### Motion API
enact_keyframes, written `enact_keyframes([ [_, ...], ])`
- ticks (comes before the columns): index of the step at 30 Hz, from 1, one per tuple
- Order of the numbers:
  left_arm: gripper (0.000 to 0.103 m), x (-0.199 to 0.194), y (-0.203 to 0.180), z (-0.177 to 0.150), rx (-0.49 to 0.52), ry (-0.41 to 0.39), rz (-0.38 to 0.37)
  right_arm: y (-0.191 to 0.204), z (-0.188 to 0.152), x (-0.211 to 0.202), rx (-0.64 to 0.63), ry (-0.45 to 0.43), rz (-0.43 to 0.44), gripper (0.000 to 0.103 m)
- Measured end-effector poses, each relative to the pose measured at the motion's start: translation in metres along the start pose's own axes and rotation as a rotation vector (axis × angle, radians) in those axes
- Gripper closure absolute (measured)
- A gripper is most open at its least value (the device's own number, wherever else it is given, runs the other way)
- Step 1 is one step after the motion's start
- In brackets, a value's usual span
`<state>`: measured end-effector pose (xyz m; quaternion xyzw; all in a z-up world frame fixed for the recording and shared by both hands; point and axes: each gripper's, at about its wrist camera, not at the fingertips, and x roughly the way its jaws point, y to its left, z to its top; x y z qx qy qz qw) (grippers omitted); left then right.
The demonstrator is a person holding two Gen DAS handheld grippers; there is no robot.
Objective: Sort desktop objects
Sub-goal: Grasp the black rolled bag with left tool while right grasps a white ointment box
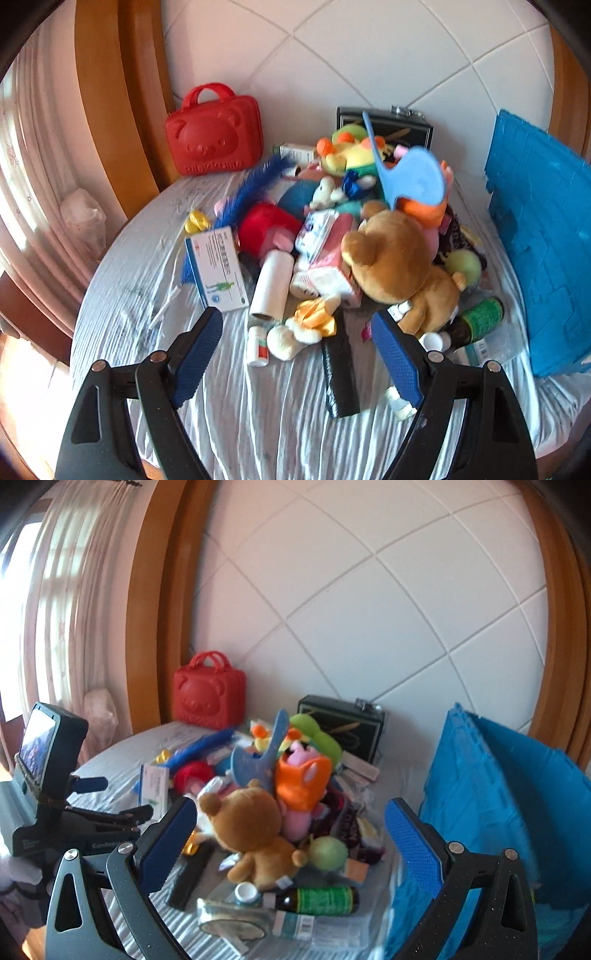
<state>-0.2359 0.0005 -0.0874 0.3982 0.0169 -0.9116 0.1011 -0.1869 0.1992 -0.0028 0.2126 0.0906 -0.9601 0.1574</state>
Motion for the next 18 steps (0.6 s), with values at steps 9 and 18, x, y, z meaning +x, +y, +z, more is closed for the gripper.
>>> enact_keyframes([
  [9,0.024,0.087,-0.008,-0.056,0.038,0.225,-0.062,0.012,-0.096,0.069,0.056,0.307,0.067,0.000],
  [18,0.034,0.121,-0.034,-0.072,0.052,0.265,-0.091,0.009,-0.167,0.110,0.099,0.538,0.129,0.034],
])
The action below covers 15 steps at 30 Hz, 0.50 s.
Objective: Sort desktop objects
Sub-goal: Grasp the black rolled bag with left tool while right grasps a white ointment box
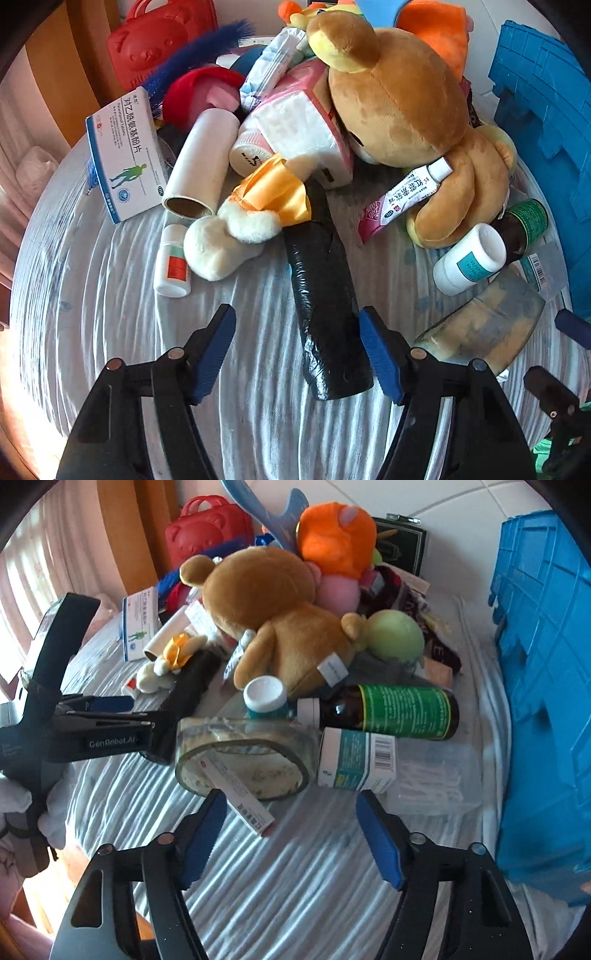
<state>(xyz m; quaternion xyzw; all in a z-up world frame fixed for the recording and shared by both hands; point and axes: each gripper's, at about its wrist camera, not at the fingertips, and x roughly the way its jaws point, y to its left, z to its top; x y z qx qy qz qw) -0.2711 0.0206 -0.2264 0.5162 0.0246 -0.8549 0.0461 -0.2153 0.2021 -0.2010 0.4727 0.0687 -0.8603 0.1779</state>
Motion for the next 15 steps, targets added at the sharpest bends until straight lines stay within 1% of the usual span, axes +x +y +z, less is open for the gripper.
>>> enact_keyframes([
  [3,0.034,0.013,-0.007,0.002,0.013,0.019,0.020,0.003,-0.001,0.006,-0.017,0.021,0.039,0.039],
  [4,0.036,0.018,-0.007,0.002,0.010,0.029,0.018,0.005,0.000,0.007,-0.025,0.025,0.048,0.039],
  [6,0.040,0.025,-0.006,0.002,-0.003,0.053,0.003,0.009,0.001,0.013,-0.044,0.033,0.064,0.039],
  [8,0.049,0.025,-0.004,0.000,-0.019,0.045,-0.028,0.013,0.003,0.020,-0.059,0.043,0.076,0.040],
  [9,0.051,0.024,-0.005,-0.002,-0.008,0.042,-0.025,0.015,0.004,0.024,-0.064,0.048,0.082,0.043],
  [11,0.065,0.021,-0.008,-0.004,0.015,0.040,-0.038,0.018,0.005,0.031,-0.073,0.062,0.092,0.051],
  [13,0.066,0.019,-0.009,-0.006,0.025,0.044,-0.036,0.020,0.005,0.039,-0.077,0.076,0.097,0.065],
  [14,0.066,0.018,-0.009,-0.008,0.025,0.045,-0.038,0.021,0.006,0.042,-0.078,0.083,0.101,0.068],
  [15,0.066,0.018,-0.008,-0.009,0.025,0.047,-0.043,0.022,0.006,0.044,-0.078,0.090,0.106,0.073],
])
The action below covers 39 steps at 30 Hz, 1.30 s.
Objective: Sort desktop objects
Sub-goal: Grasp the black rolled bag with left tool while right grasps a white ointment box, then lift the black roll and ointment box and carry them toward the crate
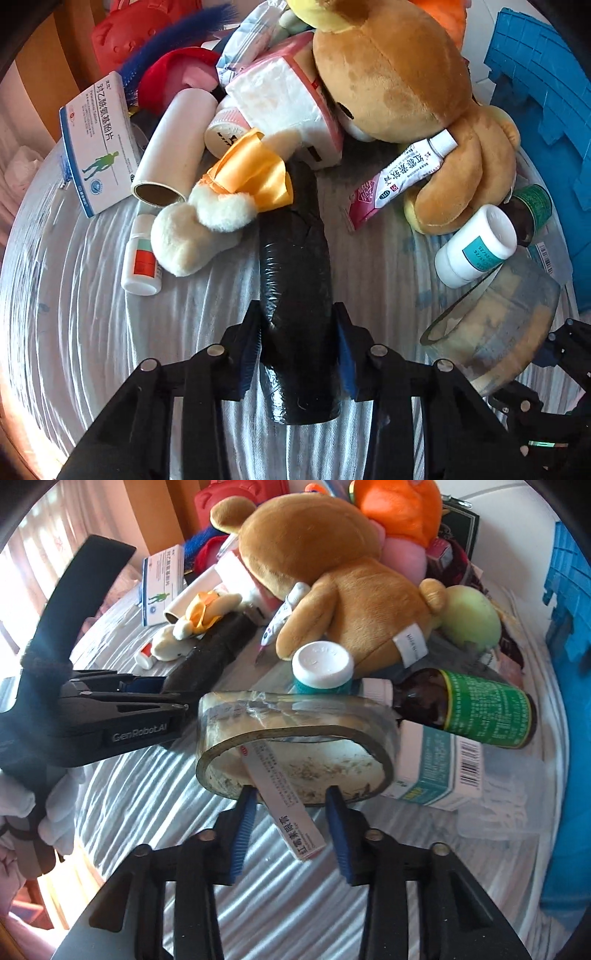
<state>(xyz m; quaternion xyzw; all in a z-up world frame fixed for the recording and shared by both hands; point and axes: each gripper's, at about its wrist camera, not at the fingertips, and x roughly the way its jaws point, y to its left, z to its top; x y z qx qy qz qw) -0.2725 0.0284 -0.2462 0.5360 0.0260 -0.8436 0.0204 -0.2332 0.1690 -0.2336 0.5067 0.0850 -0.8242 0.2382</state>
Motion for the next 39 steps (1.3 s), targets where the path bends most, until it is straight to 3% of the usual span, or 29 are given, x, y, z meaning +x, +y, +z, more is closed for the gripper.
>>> enact_keyframes([
  [3,0.067,-0.003,0.001,-0.003,-0.005,0.009,-0.004,0.003,0.000,0.005,-0.005,0.021,0.010,0.085],
  [9,0.068,-0.016,-0.004,-0.013,0.020,0.021,-0.018,0.000,-0.008,-0.007,0.001,0.051,0.008,0.086],
  [13,0.068,-0.033,-0.009,-0.013,0.044,-0.015,-0.022,-0.008,-0.016,-0.026,0.020,0.040,-0.024,0.086],
  [25,0.069,-0.099,-0.012,0.009,0.082,-0.203,-0.047,-0.021,0.011,-0.097,0.045,-0.170,-0.123,0.086],
  [39,0.069,-0.134,-0.013,0.038,0.095,-0.326,-0.041,-0.018,0.031,-0.119,0.044,-0.259,-0.165,0.086],
])
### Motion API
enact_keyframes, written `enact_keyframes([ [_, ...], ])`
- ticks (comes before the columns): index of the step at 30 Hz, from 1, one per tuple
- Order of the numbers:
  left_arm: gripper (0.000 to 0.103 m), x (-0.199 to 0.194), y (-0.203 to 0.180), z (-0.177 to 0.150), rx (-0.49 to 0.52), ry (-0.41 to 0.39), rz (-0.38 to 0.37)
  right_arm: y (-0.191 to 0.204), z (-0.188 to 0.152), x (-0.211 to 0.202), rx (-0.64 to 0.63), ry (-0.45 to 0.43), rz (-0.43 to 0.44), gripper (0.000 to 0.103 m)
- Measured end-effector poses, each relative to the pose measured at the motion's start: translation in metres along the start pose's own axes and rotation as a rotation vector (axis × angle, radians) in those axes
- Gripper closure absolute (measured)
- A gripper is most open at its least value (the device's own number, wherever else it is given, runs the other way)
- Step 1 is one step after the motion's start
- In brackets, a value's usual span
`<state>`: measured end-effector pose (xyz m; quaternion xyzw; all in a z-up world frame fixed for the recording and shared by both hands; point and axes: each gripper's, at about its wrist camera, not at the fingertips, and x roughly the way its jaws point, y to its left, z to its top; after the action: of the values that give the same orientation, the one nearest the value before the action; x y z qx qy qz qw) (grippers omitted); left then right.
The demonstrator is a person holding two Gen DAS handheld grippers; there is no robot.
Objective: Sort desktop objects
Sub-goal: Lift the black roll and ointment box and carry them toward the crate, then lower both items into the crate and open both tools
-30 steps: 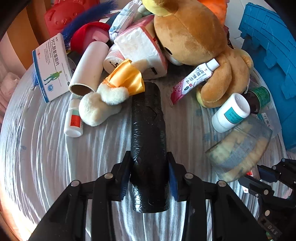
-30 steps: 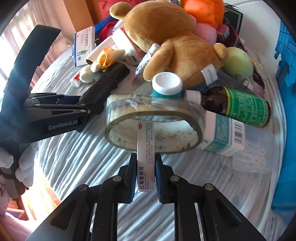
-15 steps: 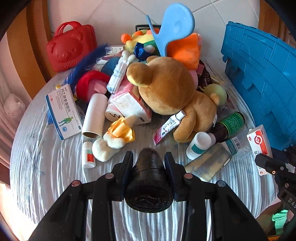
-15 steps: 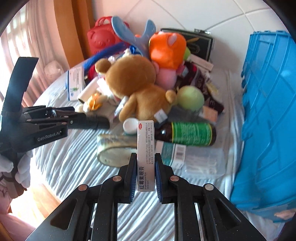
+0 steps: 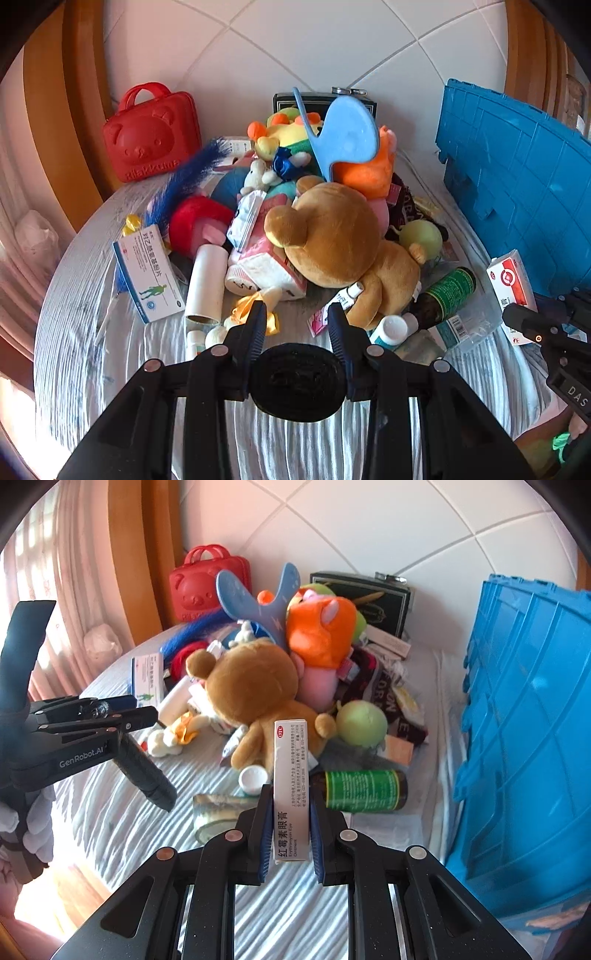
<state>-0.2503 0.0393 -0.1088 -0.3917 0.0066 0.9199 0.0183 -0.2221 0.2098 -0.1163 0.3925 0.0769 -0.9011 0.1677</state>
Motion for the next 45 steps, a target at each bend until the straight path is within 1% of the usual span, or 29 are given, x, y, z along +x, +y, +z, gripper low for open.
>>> enact_keyframes([
  [3,0.069,-0.008,-0.003,0.015,0.008,-0.039,-0.006,0.000,0.013,-0.009,-0.006,-0.039,-0.017,0.086],
  [6,0.069,-0.021,-0.010,0.036,0.019,-0.091,-0.008,0.000,0.029,-0.022,-0.013,-0.085,-0.042,0.086],
  [10,0.069,-0.046,-0.027,0.077,0.039,-0.183,-0.023,-0.010,0.058,-0.050,0.011,-0.174,-0.067,0.086],
  [14,0.069,-0.076,-0.058,0.125,0.072,-0.302,-0.054,-0.030,0.091,-0.093,0.041,-0.287,-0.113,0.086],
  [18,0.069,-0.109,-0.101,0.174,0.102,-0.419,-0.115,-0.063,0.116,-0.143,0.080,-0.402,-0.208,0.086],
  [21,0.069,-0.135,-0.143,0.205,0.131,-0.504,-0.168,-0.101,0.124,-0.183,0.130,-0.465,-0.305,0.086],
  [25,0.069,-0.170,-0.206,0.237,0.164,-0.599,-0.255,-0.148,0.119,-0.219,0.186,-0.498,-0.402,0.086],
  [28,0.069,-0.192,-0.255,0.251,0.184,-0.635,-0.308,-0.187,0.106,-0.243,0.229,-0.500,-0.455,0.086],
  [30,0.069,-0.201,-0.286,0.253,0.201,-0.647,-0.340,-0.209,0.095,-0.254,0.251,-0.492,-0.487,0.086],
  [32,0.069,-0.204,-0.317,0.250,0.223,-0.636,-0.369,-0.228,0.086,-0.261,0.270,-0.478,-0.512,0.086],
  [35,0.069,-0.197,-0.362,0.239,0.263,-0.592,-0.396,-0.257,0.070,-0.263,0.305,-0.438,-0.533,0.086],
  [37,0.069,-0.188,-0.388,0.229,0.285,-0.549,-0.398,-0.272,0.054,-0.264,0.328,-0.406,-0.538,0.086],
  [40,0.069,-0.168,-0.415,0.215,0.306,-0.473,-0.403,-0.292,0.035,-0.258,0.352,-0.359,-0.537,0.086],
  [45,0.069,-0.138,-0.439,0.192,0.343,-0.377,-0.382,-0.317,0.017,-0.249,0.375,-0.304,-0.524,0.086],
])
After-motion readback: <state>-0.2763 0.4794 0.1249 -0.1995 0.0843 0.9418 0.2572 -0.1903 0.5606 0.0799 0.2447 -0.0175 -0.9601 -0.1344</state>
